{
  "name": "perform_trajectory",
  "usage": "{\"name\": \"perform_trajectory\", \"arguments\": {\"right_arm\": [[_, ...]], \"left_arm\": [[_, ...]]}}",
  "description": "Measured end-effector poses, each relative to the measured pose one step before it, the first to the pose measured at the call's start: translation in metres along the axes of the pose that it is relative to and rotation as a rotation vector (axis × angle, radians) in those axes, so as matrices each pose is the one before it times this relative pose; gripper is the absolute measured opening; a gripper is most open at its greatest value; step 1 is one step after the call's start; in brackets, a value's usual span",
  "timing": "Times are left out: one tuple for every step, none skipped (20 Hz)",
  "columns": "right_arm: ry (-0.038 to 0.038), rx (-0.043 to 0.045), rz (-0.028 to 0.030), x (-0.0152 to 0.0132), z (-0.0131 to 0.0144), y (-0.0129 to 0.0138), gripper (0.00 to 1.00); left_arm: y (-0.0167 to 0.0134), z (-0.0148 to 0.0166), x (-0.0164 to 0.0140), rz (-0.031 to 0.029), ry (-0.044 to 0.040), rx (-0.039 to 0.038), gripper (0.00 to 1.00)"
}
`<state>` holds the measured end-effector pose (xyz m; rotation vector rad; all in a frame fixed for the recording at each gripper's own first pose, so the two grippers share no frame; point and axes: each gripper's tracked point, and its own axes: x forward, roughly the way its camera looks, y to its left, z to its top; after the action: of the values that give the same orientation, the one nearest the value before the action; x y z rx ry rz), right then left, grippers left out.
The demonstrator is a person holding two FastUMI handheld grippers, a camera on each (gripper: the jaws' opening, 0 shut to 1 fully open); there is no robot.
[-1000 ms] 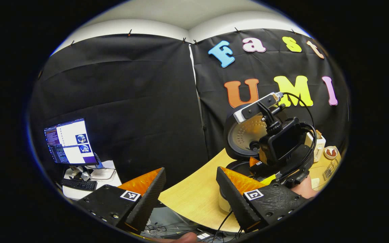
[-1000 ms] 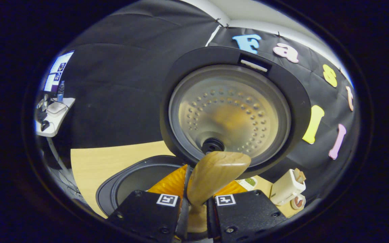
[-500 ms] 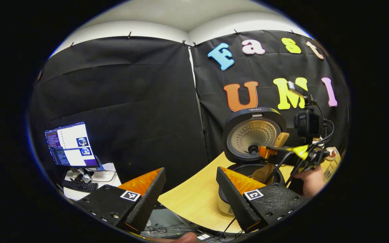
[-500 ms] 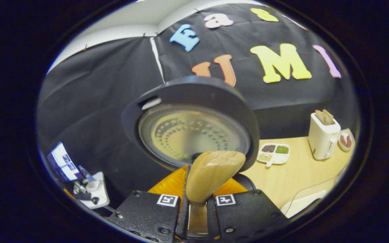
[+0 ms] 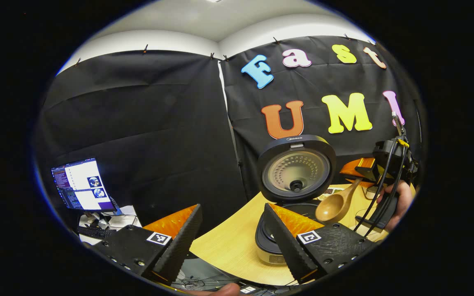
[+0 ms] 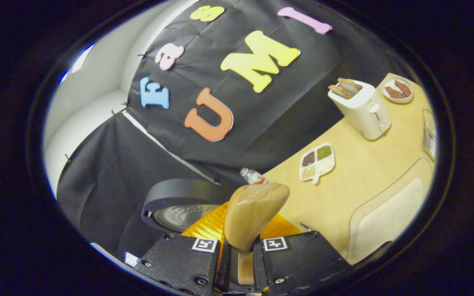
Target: Close the left gripper, press the button to open the rice cooker; take a wooden spoon from the chopstick holder with the right hand, scoop a spoonful of rice and pour it into the rice cooker, then put the wooden spoon back into the chopstick holder.
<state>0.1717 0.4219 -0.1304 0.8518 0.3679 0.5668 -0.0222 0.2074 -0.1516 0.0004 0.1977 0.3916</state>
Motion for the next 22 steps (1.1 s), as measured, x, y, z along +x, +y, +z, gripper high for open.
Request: {"name": "perform_trajectory", "arguments": {"right_arm": [[-0.02227,0.01153,-0.00824,-0.00404,0.01331,-0.0083,0.27],[-0.02114,0.01057,-0.00919,-0.00474,0.01304,-0.0067,0.27],[-0.02103,0.00117,-0.00698,-0.00465,0.01457,-0.00754,0.27],[-0.02128,-0.0071,-0.01133,-0.00545,0.01454,-0.00749,0.27],[-0.02362,-0.00631,-0.00948,-0.00512,0.01455,-0.00736,0.27],[-0.01796,-0.00063,-0.00779,-0.00611,0.01287,-0.00656,0.27],[-0.01359,0.00036,-0.00651,-0.00574,0.0124,-0.00496,0.27],[-0.01959,0.00316,-0.00342,-0.00516,0.01159,-0.0061,0.27],[-0.01055,-0.01634,-0.0133,-0.00501,0.01204,-0.00687,0.27],[-0.0171,-0.0095,-0.00946,-0.00614,0.01125,-0.00924,0.27],[-0.01883,-0.01056,-0.01304,-0.00488,0.01368,-0.00988,0.27],[-0.01272,-0.0113,-0.01403,-0.00468,0.01071,-0.00936,0.27],[-0.01723,-0.00913,-0.01677,-0.00422,0.013,-0.0126,0.27],[-0.01408,-0.0114,-0.02024,-0.00334,0.01245,-0.01366,0.27],[-0.01604,-0.01032,-0.02217,-0.00344,0.0134,-0.01572,0.27],[-0.01819,-0.01209,-0.02387,-0.00184,0.01347,-0.01526,0.27],[-0.02133,-0.01078,-0.02209,-0.0014,0.01438,-0.01566,0.27],[-0.01741,-0.0219,-0.02077,0.00065,0.00995,-0.01682,0.27],[-0.01141,-0.02761,-0.02782,0.00247,0.01039,-0.01911,0.27],[-0.01382,-0.02344,-0.0232,0.00021,0.00812,-0.01798,0.27],[-0.00903,-0.0118,-0.02303,-0.00023,0.00631,-0.0194,0.27],[-0.00213,0.00171,-0.02109,0.00038,0.00362,-0.01671,0.27]], "left_arm": [[-0.00469,0.00006,0.00095,-0.00917,0.00052,0.00328,0.96],[-0.00476,0.0013,-0.00015,-0.00962,-0.00425,0.00355,0.95],[-0.00509,0.001,-0.00003,-0.00817,-0.00049,0.00395,0.96],[-0.00575,0.00081,0.00046,-0.00961,0.0009,0.0013,0.96],[-0.00566,0.00126,-0.00012,-0.00839,-0.00244,-0.00329,0.95],[-0.00462,0.00035,0.00078,-0.00964,0.00263,-0.0042,0.96],[-0.00607,0.00129,-0.00075,-0.00917,-0.00167,-0.00403,0.96],[-0.00585,0.00086,0.00016,-0.00659,-0.00019,-0.00183,0.95],[-0.00478,0.00089,0.00034,-0.01152,0.00025,-0.00035,0.96],[-0.00573,0.00129,-0.00011,-0.00849,-0.00313,-0.00197,0.96],[-0.00646,0.00093,-0.00002,-0.01067,-0.00035,0.00139,0.96],[-0.00565,0.00089,-0.00022,-0.00798,-0.00319,0.00151,0.95],[-0.00584,0.0019,0.00106,-0.0105,-0.00156,0.00192,0.96],[-0.00611,0.00081,-0.00044,-0.00874,0.00044,0.00243,0.96],[-0.00535,0.00022,0.00064,-0.00937,0.00104,0.003,0.96],[-0.00417,0.0004,0.00053,-0.00426,0.00077,0.00432,0.96],[-0.00302,-0.00217,-0.00079,-0.00738,-0.0035,0.00237,0.96],[-0.00422,0.00237,-0.0005,-0.0017,-0.00468,0.00361,0.95],[-0.00328,0.0015,0.00119,-0.006,-0.00196,0.0051,0.95],[-0.00338,0.00152,0.00048,-0.00253,-0.00339,0.00344,0.96],[-0.00427,0.00145,-0.00041,-0.0057,-0.00053,0.00418,0.95],[-0.00471,0.00056,0.00007,-0.00281,0.00182,0.00559,0.95]]}}
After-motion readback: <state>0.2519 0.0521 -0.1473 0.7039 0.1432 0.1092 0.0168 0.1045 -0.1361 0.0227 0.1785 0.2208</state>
